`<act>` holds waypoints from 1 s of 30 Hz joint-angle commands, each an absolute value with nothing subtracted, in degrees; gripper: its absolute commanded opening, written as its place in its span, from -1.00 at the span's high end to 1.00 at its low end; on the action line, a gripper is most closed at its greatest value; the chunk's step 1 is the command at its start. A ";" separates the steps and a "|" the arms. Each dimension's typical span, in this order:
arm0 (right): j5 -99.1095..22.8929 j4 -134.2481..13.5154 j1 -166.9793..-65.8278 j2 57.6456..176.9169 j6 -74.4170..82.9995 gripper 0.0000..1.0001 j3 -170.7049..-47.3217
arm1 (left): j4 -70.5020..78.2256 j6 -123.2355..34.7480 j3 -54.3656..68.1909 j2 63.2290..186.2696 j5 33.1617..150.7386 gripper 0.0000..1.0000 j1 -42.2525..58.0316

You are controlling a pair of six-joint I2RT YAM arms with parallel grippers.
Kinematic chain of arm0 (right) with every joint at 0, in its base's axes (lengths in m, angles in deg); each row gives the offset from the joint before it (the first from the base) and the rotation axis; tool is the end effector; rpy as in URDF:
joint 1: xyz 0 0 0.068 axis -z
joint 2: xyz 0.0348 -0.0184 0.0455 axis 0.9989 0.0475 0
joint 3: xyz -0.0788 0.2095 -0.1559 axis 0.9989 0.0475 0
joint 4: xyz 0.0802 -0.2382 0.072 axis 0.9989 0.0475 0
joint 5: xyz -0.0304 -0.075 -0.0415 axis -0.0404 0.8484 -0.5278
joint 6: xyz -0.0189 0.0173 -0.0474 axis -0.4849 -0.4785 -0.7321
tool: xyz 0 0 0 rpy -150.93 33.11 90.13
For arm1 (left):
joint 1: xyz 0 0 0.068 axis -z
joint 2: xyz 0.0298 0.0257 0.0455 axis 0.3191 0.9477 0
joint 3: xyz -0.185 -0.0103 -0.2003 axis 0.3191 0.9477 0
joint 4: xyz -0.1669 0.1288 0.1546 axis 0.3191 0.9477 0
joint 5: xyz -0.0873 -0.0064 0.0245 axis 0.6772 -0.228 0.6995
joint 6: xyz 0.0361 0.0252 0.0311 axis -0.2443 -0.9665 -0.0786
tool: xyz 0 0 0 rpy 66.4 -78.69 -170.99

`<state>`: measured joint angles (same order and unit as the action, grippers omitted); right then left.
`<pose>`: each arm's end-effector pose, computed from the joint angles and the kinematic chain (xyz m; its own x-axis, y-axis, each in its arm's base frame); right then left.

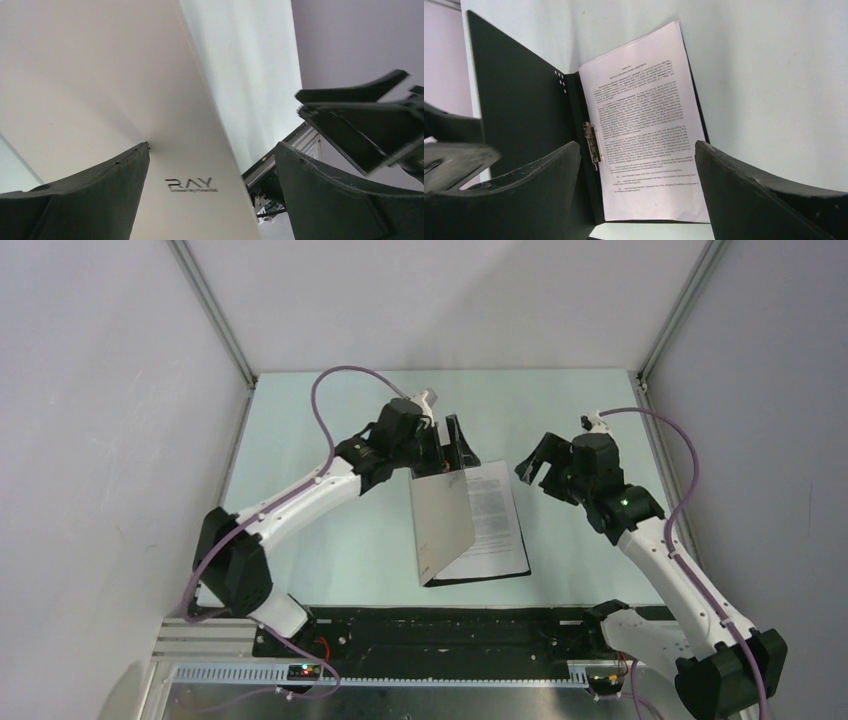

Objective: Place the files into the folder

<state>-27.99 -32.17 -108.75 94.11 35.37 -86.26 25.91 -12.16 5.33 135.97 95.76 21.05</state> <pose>0.2055 0.0791 0.3145 -0.6129 0.4183 -0.6704 0.0558 0.8692 0.4913 0.2632 -0.2280 0.3221 -0.8261 -0.1921 -0.5297 0.2614 0.7023 -0.6622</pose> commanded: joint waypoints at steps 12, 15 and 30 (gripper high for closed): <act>-22.93 -28.18 -107.84 88.64 34.05 -0.83 -85.63 | 13.24 -13.38 3.06 141.77 95.75 -0.99 22.79; -23.25 -28.59 -108.03 88.98 34.37 -0.83 -85.66 | 13.34 -14.60 4.24 139.68 94.98 -0.99 22.50; -22.38 -33.79 -115.29 95.17 34.16 -0.86 -85.65 | 29.98 -22.73 19.64 114.02 76.98 -0.99 17.12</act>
